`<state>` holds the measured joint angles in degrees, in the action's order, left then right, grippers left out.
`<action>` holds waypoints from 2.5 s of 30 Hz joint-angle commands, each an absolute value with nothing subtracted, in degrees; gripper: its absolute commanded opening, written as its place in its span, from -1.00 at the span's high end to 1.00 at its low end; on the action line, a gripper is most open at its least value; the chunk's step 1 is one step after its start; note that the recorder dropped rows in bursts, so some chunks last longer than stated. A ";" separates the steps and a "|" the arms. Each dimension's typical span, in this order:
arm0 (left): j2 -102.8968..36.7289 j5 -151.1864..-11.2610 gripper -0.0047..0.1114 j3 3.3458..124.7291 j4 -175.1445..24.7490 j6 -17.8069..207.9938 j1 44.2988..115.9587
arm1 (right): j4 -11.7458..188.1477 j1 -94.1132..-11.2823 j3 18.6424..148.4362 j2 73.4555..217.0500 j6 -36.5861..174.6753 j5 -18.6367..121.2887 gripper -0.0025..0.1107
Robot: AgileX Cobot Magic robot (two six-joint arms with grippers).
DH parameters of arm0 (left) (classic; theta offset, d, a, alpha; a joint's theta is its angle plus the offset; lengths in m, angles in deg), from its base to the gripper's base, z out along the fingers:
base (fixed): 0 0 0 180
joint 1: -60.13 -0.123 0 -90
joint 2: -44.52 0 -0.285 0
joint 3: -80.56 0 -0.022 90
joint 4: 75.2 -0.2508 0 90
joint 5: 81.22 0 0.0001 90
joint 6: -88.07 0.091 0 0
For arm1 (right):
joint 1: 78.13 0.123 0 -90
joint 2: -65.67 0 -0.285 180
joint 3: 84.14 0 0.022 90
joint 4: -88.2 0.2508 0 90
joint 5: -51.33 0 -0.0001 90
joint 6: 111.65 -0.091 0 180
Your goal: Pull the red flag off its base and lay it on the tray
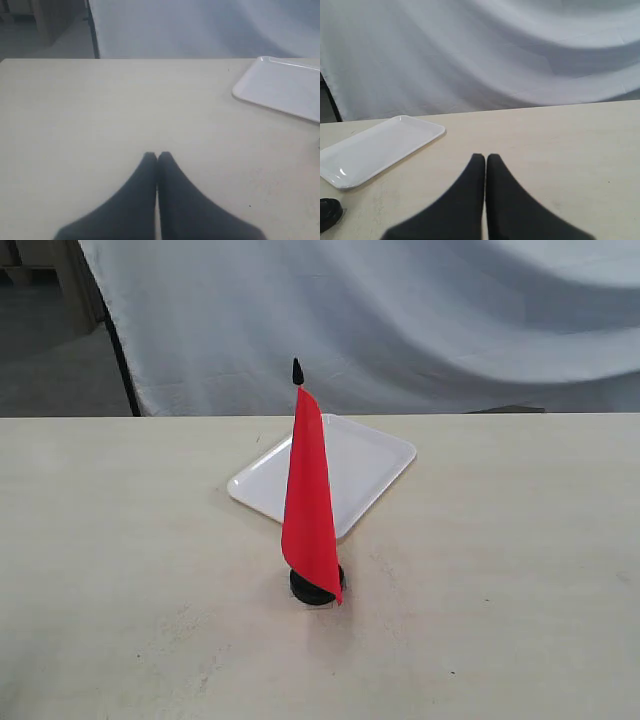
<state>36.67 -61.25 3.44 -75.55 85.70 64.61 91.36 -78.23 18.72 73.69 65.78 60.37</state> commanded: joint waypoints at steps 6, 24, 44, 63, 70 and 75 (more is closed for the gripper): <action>36.73 -61.50 0.92 3.35 -75.54 85.69 64.86 | 90.89 -78.03 18.64 73.46 66.25 60.45 0.92; 36.73 -61.50 0.92 3.35 -75.54 85.69 64.86 | 90.89 -78.03 18.64 73.46 66.25 60.45 0.92; 36.73 -61.50 0.92 3.35 -75.54 85.69 64.86 | 91.55 -78.03 18.64 73.46 41.18 6.43 0.92; 36.73 -61.50 0.92 3.35 -75.54 85.69 64.86 | 59.42 -78.03 27.22 128.56 36.55 -5.88 0.97; 36.73 -61.50 0.92 3.35 -75.54 85.69 64.86 | 56.42 -71.30 32.43 160.19 49.34 -18.64 0.97; 36.73 -61.50 0.92 3.35 -75.54 85.69 64.86 | 58.85 -60.43 40.01 174.74 60.99 -16.02 0.97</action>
